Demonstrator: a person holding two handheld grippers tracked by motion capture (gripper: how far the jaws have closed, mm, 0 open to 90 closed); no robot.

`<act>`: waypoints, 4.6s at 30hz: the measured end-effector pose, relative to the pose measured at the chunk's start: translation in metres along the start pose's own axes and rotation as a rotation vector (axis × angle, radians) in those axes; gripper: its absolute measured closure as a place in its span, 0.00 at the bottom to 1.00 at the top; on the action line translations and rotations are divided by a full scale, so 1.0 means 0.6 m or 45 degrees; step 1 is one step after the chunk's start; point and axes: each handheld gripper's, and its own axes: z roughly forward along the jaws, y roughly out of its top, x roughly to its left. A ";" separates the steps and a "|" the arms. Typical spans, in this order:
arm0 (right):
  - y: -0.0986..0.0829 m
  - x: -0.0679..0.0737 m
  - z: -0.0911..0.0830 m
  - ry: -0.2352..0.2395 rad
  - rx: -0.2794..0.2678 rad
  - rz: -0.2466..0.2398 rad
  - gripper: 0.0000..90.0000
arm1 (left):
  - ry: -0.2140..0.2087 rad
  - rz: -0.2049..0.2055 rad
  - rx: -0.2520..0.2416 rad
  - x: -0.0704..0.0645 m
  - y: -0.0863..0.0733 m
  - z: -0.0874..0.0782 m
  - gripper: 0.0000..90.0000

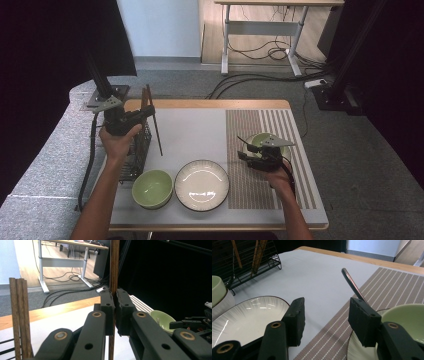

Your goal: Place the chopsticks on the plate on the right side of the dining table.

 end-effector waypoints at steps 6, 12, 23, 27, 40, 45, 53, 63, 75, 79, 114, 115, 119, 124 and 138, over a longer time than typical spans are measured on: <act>0.008 0.007 0.009 0.013 0.003 -0.013 0.53 | -0.009 0.007 0.011 -0.008 -0.002 0.006 0.95; 0.018 0.015 0.014 0.032 0.000 -0.013 0.53 | -0.012 0.013 0.011 -0.014 -0.003 0.007 0.95; 0.031 0.027 0.032 0.054 -0.002 -0.031 0.53 | -0.028 0.019 0.025 -0.023 -0.007 0.011 0.95; 0.036 0.032 0.039 0.063 -0.006 -0.036 0.53 | -0.033 0.028 0.033 -0.027 -0.006 0.011 0.95; 0.050 0.050 0.060 0.094 0.003 -0.051 0.53 | -0.057 0.031 0.046 -0.040 -0.005 0.027 0.95; 0.052 0.052 0.066 0.102 0.009 -0.047 0.53 | -0.059 0.042 0.051 -0.045 -0.005 0.032 0.95; 0.056 0.060 0.076 0.119 0.011 -0.052 0.53 | -0.073 0.036 0.054 -0.049 -0.008 0.039 0.95; 0.059 0.069 0.086 0.137 0.013 -0.051 0.53 | -0.082 0.032 0.057 -0.052 -0.011 0.043 0.95; 0.065 0.083 0.098 0.165 0.008 -0.056 0.54 | -0.098 0.028 0.060 -0.057 -0.013 0.049 0.95; 0.068 0.088 0.102 0.177 0.012 -0.061 0.54 | -0.104 0.034 0.067 -0.061 -0.015 0.052 0.95; 0.083 0.114 0.119 0.216 -0.004 -0.080 0.54 | -0.141 0.045 0.095 -0.080 -0.022 0.076 0.95; 0.083 0.115 0.120 0.216 -0.006 -0.078 0.54 | -0.141 0.046 0.096 -0.080 -0.023 0.077 0.95; 0.086 0.118 0.121 0.221 -0.008 -0.077 0.54 | -0.146 0.049 0.099 -0.081 -0.025 0.080 0.95; 0.092 0.124 0.123 0.229 -0.013 -0.089 0.54 | -0.148 0.043 0.096 -0.083 -0.024 0.081 0.95; 0.106 0.135 0.130 0.245 -0.016 -0.098 0.55 | -0.165 0.046 0.106 -0.090 -0.027 0.091 0.95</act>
